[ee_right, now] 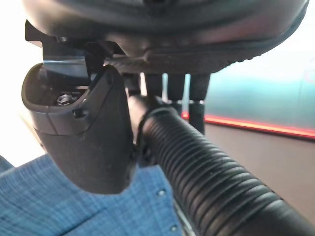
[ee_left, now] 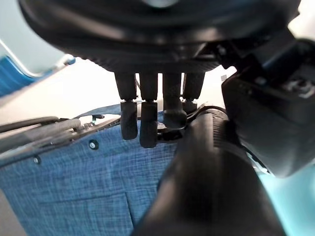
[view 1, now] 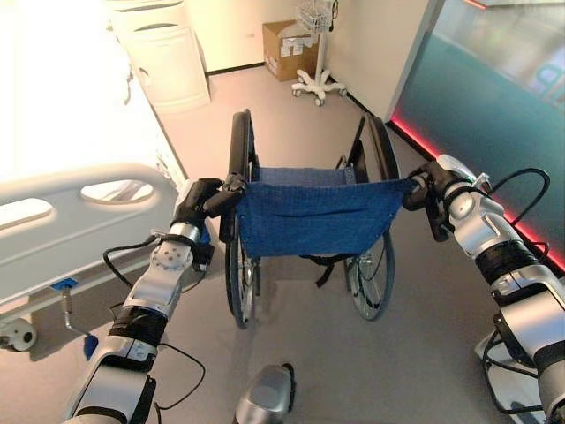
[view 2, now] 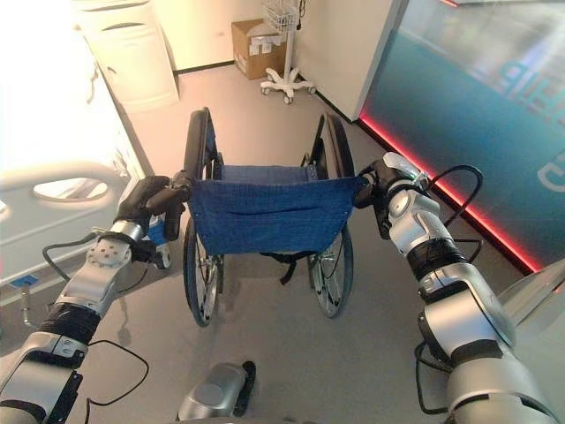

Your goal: Push the wheelchair next to the bed

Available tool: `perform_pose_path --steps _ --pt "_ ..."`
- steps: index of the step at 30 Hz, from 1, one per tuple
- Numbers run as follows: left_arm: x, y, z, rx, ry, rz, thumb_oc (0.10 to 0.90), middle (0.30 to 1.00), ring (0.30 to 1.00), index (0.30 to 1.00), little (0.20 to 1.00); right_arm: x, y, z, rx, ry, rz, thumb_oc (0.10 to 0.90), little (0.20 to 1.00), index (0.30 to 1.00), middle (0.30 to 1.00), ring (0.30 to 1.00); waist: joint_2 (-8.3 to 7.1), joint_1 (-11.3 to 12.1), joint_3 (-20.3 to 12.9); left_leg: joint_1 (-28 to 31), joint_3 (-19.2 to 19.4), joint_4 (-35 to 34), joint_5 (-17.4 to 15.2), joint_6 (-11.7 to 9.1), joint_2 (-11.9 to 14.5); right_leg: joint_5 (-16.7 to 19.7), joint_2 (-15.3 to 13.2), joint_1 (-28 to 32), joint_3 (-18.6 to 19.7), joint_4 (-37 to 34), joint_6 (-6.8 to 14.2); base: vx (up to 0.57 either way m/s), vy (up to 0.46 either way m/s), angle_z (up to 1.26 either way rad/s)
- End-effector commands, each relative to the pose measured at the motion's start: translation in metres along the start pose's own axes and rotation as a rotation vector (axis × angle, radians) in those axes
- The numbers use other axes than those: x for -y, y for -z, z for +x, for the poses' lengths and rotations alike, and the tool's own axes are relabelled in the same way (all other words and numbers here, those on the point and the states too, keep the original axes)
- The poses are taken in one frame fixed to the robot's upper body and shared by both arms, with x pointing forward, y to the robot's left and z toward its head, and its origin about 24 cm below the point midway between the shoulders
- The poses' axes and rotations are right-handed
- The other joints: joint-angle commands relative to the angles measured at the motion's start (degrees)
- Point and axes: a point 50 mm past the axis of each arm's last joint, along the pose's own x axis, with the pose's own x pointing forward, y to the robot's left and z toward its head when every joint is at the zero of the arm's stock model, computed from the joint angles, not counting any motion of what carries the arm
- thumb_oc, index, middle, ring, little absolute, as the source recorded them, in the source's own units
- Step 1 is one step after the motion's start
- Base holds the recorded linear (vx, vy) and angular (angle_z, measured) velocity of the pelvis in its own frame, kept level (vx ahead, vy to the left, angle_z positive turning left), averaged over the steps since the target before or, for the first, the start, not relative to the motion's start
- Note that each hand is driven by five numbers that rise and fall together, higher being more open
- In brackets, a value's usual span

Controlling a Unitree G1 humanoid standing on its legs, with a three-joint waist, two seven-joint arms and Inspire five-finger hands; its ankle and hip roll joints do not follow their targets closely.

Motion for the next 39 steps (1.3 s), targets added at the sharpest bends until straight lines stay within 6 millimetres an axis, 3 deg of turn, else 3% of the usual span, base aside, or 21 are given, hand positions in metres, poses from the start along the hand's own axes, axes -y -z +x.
perform_pose_path --steps 1,3,5,6,8,11,14,17,20,22,23,26,27,30,34,39 --pt "0.019 0.051 -0.032 -0.131 0.127 0.227 0.400 0.300 0.300 0.300 0.300 -0.033 0.002 -0.013 0.149 -0.104 -0.182 0.400 0.300 0.300 0.300 0.300 -1.62 -0.1 -4.6 -4.9 -1.8 -9.9 6.8 -0.7 -5.0 16.1 0.4 3.6 -1.8 10.5 2.5 0.26 0.049 0.06" --pt "0.018 0.052 -0.030 -0.122 0.112 0.228 0.400 0.300 0.300 0.300 0.300 -0.032 -0.003 -0.012 0.158 -0.092 -0.187 0.400 0.300 0.300 0.300 0.300 -0.97 -0.9 -3.9 -3.3 -2.8 -9.9 5.8 -0.7 -4.4 16.1 -2.7 0.0 -2.5 10.2 2.3 0.23 -0.034 -0.02" --pt "0.019 0.043 -0.022 -0.091 0.109 0.233 0.400 0.300 0.300 0.300 0.300 -0.026 -0.007 -0.008 0.157 -0.066 -0.196 0.400 0.300 0.300 0.300 0.300 0.46 -3.0 -2.0 -0.7 -6.9 -8.7 4.4 -1.8 -3.6 13.2 -4.7 -6.9 -0.5 1.6 0.8 0.28 -0.163 -0.14" --pt "0.019 0.040 -0.020 -0.081 0.114 0.237 0.400 0.300 0.300 0.300 0.300 -0.023 -0.007 -0.008 0.151 -0.060 -0.196 0.400 0.300 0.300 0.300 0.300 0.53 -3.5 -1.7 -0.5 -7.8 -8.5 4.0 -2.0 -3.5 14.2 -5.4 -8.9 0.4 -1.4 0.7 0.27 -0.226 -0.06" --pt "0.015 0.028 -0.013 -0.054 0.125 0.245 0.400 0.300 0.300 0.300 0.300 -0.016 -0.007 -0.007 0.138 -0.041 -0.194 0.400 0.300 0.300 0.300 0.300 -0.33 -6.0 0.2 1.2 -10.9 -7.4 1.1 -2.3 -4.5 20.7 -8.1 -14.1 4.5 -9.0 2.3 0.29 -0.228 0.51" --pt "0.017 0.025 -0.011 -0.047 0.133 0.246 0.400 0.300 0.300 0.300 0.300 -0.011 -0.014 -0.009 0.140 -0.037 -0.198 0.400 0.300 0.300 0.300 0.300 -1.44 -7.5 0.8 2.5 -13.1 -6.7 -1.4 -2.6 -5.2 24.8 -9.1 -15.4 7.5 -15.3 3.9 0.31 -0.171 1.07" --pt "0.023 0.028 -0.012 -0.058 0.145 0.248 0.400 0.300 0.300 0.300 0.300 -0.008 -0.021 -0.012 0.144 -0.055 -0.209 0.400 0.300 0.300 0.300 0.300 -2.16 -8.4 0.3 3.1 -14.2 -4.7 -3.6 -3.1 -4.7 25.8 -10.0 -14.8 9.5 -17.3 4.5 0.40 -0.221 0.86" --pt "0.024 0.027 -0.012 -0.056 0.167 0.249 0.400 0.300 0.300 0.300 0.300 -0.008 -0.015 -0.013 0.127 -0.068 -0.209 0.400 0.300 0.300 0.300 0.300 -2.51 -9.1 0.1 3.6 -15.8 -3.3 -5.4 -3.5 -3.7 26.1 -10.6 -14.5 12.0 -17.7 4.9 0.49 -0.389 0.45" --pt "0.029 0.022 -0.009 -0.031 0.211 0.268 0.400 0.300 0.300 0.300 0.300 -0.012 -0.005 -0.015 0.095 -0.061 -0.195 0.400 0.300 0.300 0.300 0.300 -3.55 -10.6 0.1 3.9 -19.1 -1.0 -8.7 -5.1 -0.3 26.3 -11.5 -15.5 17.2 -17.0 5.8 0.45 -0.586 0.89" --pt "0.029 0.017 -0.007 -0.007 0.231 0.294 0.400 0.300 0.300 0.300 0.300 -0.006 -0.003 -0.016 0.084 -0.040 -0.188 0.400 0.300 0.300 0.300 0.300 -3.42 -11.2 0.4 3.1 -21.4 -0.2 -8.9 -6.2 3.2 22.5 -10.1 -17.0 18.6 -11.5 6.1 0.34 -0.613 1.02" --pt "0.029 0.018 -0.006 -0.023 0.231 0.289 0.400 0.300 0.300 0.300 0.300 -0.003 -0.005 -0.015 0.094 -0.049 -0.186 0.400 0.300 0.300 0.300 0.300 -3.31 -11.3 0.3 3.7 -21.3 -0.3 -8.3 -7.2 6.0 19.6 -9.8 -17.5 16.1 -8.8 6.5 0.30 -0.438 1.25" --pt "0.036 0.019 -0.007 -0.033 0.226 0.248 0.400 0.300 0.300 0.300 0.300 0.007 -0.011 -0.015 0.112 -0.052 -0.196 0.400 0.300 0.300 0.300 0.300 -3.25 -11.6 0.8 2.5 -19.4 -0.8 -4.3 -8.5 9.1 17.1 -8.6 -17.1 12.4 -6.8 4.9 0.23 -0.344 1.02" --pt "0.042 0.015 -0.006 -0.021 0.236 0.228 0.400 0.300 0.300 0.300 0.300 0.011 -0.011 -0.019 0.115 -0.038 -0.215 0.400 0.300 0.300 0.300 0.300 -2.70 -12.9 1.0 2.4 -15.1 -2.5 -0.5 -9.2 11.8 16.1 -9.0 -16.8 8.9 -6.3 3.9 0.15 -0.216 0.87" --pt "0.049 0.011 -0.003 -0.002 0.240 0.211 0.400 0.300 0.300 0.300 0.300 0.015 -0.006 -0.020 0.118 -0.018 -0.226 0.400 0.300 0.300 0.300 0.300 -1.53 -14.3 1.3 2.7 -11.9 -5.2 2.4 -9.9 13.6 14.5 -8.6 -15.7 6.8 -6.1 2.7 0.11 -0.117 0.70" --pt "0.064 0.003 0.003 0.022 0.260 0.170 0.400 0.300 0.300 0.300 0.300 0.007 0.003 -0.016 0.094 -0.004 -0.218 0.400 0.300 0.300 0.300 0.300 1.46 -16.7 1.0 6.1 -7.5 -11.2 5.8 -11.9 16.1 11.0 -7.8 -14.3 3.0 -3.5 1.1 0.16 -0.153 0.72" --pt "0.070 0.003 0.003 0.016 0.267 0.132 0.400 0.300 0.300 0.300 0.300 0.010 0.003 -0.016 0.091 -0.010 -0.184 0.400 0.300 0.300 0.300 0.300 2.52 -18.0 0.2 7.8 -6.0 -13.2 8.6 -13.4 17.7 9.0 -5.7 -13.3 2.0 -2.9 -0.9 0.12 -0.154 0.23"
